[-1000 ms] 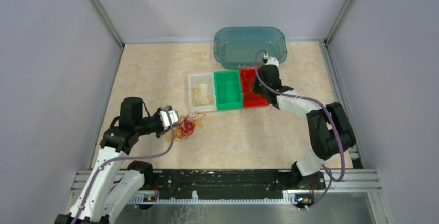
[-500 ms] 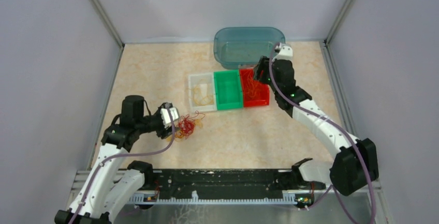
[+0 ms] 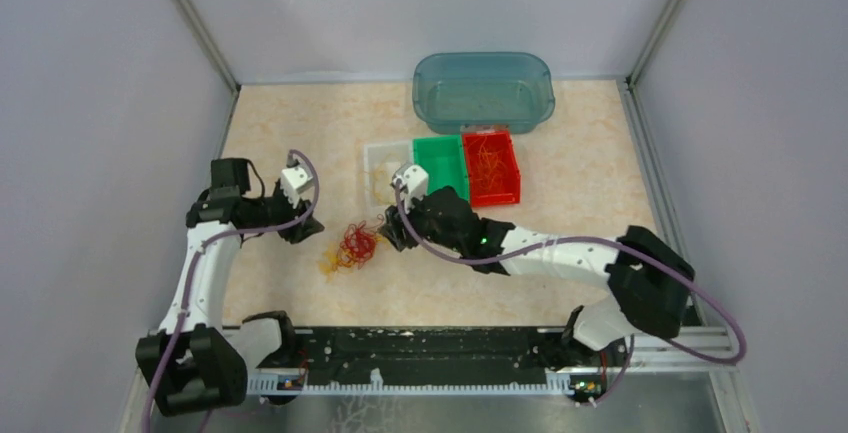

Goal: Untangle the cables

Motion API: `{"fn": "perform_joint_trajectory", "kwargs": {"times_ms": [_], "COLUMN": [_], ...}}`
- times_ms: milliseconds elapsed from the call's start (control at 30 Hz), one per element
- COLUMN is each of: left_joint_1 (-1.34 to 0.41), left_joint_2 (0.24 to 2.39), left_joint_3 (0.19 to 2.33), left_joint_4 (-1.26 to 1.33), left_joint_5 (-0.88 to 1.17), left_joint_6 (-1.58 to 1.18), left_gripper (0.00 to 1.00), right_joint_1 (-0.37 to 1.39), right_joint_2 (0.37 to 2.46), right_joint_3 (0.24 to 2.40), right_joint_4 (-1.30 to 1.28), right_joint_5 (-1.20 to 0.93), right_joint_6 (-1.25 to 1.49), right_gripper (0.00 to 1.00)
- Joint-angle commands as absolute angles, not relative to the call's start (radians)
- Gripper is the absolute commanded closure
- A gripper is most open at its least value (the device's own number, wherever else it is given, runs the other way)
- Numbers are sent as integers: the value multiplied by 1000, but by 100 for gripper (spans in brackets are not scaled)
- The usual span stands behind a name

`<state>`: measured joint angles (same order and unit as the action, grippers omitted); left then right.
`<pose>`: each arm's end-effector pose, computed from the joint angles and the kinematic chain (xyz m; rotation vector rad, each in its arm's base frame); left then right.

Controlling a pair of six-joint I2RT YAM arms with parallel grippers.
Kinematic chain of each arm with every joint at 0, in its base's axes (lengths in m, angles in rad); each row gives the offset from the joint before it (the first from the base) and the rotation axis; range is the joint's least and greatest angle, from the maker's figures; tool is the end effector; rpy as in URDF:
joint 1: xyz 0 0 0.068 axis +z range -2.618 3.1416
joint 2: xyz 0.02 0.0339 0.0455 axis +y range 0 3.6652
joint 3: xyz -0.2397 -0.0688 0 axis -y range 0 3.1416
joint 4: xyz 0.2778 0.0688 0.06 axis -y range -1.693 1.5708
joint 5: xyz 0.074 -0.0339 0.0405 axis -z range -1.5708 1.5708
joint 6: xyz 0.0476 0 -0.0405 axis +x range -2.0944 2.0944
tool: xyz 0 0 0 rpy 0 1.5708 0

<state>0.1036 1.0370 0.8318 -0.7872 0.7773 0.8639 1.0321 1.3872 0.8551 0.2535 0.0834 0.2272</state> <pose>0.2434 -0.0083 0.2316 1.0852 1.9799 -0.5023 0.1895 0.3094 0.2265 -0.6980 1.7944 0.7896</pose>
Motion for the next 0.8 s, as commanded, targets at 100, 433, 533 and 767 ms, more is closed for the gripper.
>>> {"fn": "perform_joint_trajectory", "kwargs": {"times_ms": [100, 433, 533, 767], "left_joint_1": [170, 170, 170, 169], "left_joint_2": [1040, 1003, 1001, 975], "left_joint_3": [816, 840, 840, 830], "left_joint_4": [-863, -860, -868, -873], "left_joint_5": [867, 926, 938, 999], "left_joint_6": [949, 931, 933, 959], "left_gripper": [43, 44, 44, 45], "right_joint_1": [1063, 1063, 1063, 1063], "right_joint_2": [1581, 1778, 1801, 1691], "right_joint_3": [844, 924, 926, 883], "right_joint_4": [492, 455, 472, 504], "right_joint_5": [-77, 7, 56, 41], "right_joint_6": [221, 150, 130, 159], "right_gripper": [52, 62, 70, 100]}}
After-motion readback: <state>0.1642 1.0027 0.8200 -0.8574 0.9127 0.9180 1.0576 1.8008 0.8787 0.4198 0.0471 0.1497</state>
